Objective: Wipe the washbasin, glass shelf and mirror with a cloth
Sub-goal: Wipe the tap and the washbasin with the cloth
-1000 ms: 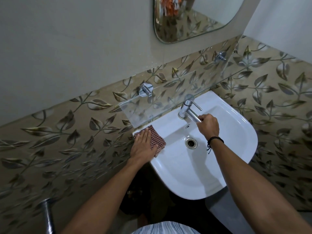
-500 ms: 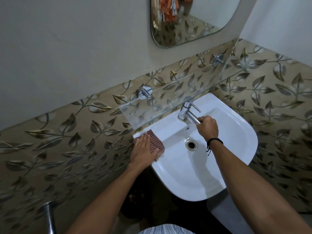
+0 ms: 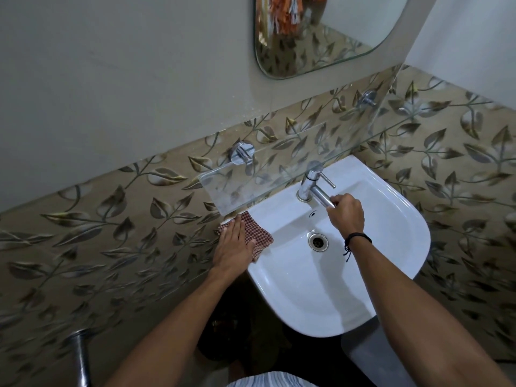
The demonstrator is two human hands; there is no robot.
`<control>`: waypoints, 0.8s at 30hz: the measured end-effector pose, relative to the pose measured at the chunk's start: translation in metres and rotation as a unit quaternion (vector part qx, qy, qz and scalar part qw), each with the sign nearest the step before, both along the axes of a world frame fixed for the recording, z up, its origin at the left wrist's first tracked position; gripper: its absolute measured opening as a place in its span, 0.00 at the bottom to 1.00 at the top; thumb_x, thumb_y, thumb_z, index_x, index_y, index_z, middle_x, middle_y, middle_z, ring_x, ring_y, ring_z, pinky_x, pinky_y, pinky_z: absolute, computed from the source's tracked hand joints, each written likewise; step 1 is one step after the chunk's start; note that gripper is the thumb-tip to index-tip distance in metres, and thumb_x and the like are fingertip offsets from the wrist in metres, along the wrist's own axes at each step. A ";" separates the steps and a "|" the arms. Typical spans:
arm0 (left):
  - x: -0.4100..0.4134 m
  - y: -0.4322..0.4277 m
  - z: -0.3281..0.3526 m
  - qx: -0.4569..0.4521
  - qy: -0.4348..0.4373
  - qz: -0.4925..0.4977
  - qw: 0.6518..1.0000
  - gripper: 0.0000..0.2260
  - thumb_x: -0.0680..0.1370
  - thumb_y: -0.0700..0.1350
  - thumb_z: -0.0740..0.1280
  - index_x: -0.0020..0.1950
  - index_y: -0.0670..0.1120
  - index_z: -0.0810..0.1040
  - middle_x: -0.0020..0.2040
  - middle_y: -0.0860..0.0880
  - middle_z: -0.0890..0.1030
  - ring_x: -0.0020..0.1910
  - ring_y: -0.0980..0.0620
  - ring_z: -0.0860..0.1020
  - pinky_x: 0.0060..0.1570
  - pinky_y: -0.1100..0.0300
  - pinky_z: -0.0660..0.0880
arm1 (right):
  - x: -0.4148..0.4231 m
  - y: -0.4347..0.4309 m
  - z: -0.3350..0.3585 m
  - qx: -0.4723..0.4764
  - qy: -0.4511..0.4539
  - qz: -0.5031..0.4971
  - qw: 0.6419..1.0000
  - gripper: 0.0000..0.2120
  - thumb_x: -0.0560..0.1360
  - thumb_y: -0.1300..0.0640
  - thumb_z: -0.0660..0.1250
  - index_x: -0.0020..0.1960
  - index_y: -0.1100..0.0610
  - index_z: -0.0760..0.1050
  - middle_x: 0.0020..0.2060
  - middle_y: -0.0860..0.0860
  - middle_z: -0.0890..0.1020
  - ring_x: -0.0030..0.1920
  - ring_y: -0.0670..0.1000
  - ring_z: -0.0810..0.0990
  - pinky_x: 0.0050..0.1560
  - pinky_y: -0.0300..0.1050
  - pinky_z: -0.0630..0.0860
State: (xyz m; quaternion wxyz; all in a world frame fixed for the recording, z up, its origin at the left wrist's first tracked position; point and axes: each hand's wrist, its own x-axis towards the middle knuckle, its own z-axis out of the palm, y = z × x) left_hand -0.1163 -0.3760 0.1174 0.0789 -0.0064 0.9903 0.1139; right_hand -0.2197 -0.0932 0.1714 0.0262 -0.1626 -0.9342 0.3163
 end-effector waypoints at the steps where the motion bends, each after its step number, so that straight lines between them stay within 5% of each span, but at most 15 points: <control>1: 0.000 0.002 0.001 -0.008 0.002 0.003 1.000 0.30 0.86 0.54 0.49 0.81 0.40 0.42 0.82 0.43 0.41 0.81 0.48 0.43 0.77 0.54 0.35 | 0.000 0.000 0.000 -0.001 0.001 0.000 1.000 0.18 0.72 0.64 0.66 0.60 0.54 0.82 0.52 0.55 0.83 0.51 0.57 0.80 0.41 0.42 0.70; 6: 0.010 0.020 0.003 -0.044 0.015 -0.032 0.998 0.32 0.84 0.47 0.57 0.82 0.46 0.42 0.82 0.44 0.41 0.81 0.44 0.44 0.79 0.49 0.40 | -0.001 0.001 -0.004 -0.003 0.007 -0.001 1.000 0.17 0.72 0.63 0.67 0.60 0.54 0.82 0.53 0.55 0.83 0.53 0.57 0.80 0.42 0.42 0.71; 13: -0.005 0.008 -0.001 -0.020 -0.008 -0.006 1.000 0.32 0.84 0.61 0.47 0.82 0.45 0.46 0.82 0.46 0.45 0.81 0.49 0.43 0.77 0.53 0.36 | -0.003 0.002 -0.003 0.007 0.012 0.010 1.000 0.16 0.72 0.63 0.67 0.58 0.55 0.83 0.49 0.55 0.84 0.45 0.55 0.78 0.38 0.40 0.69; 17: 0.002 0.006 -0.006 -0.045 -0.012 -0.017 0.999 0.32 0.84 0.59 0.45 0.81 0.41 0.44 0.82 0.43 0.43 0.81 0.48 0.43 0.76 0.54 0.34 | -0.004 0.004 -0.012 0.007 0.012 0.007 1.000 0.15 0.72 0.62 0.68 0.58 0.55 0.83 0.50 0.55 0.84 0.52 0.57 0.80 0.41 0.41 0.71; 24: -0.010 0.003 0.000 -0.039 -0.050 -0.035 0.997 0.34 0.84 0.59 0.49 0.80 0.43 0.37 0.81 0.47 0.36 0.80 0.52 0.38 0.77 0.55 0.33 | -0.006 0.004 -0.011 0.021 0.004 0.009 1.000 0.14 0.70 0.63 0.67 0.54 0.55 0.83 0.44 0.54 0.83 0.43 0.55 0.78 0.32 0.38 0.65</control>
